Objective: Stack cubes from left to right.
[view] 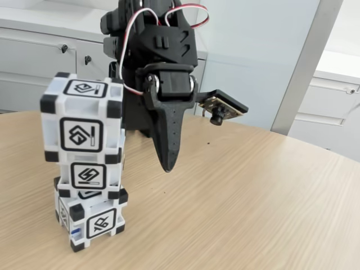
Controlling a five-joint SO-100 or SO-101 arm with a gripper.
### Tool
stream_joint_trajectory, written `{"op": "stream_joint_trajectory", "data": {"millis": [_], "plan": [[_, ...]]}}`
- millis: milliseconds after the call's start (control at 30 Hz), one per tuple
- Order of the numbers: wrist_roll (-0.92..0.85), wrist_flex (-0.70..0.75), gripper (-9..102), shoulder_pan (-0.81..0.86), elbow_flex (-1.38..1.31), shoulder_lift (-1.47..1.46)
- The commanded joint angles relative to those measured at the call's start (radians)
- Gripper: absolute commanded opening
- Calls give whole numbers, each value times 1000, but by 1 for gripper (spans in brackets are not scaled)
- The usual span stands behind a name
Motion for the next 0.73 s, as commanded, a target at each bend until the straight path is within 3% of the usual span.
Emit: {"op": "stream_joint_trajectory", "data": {"millis": [0,700], "plan": [[-11,5,0,11,-18,61],[-18,5,0,11,-14,61]]}}
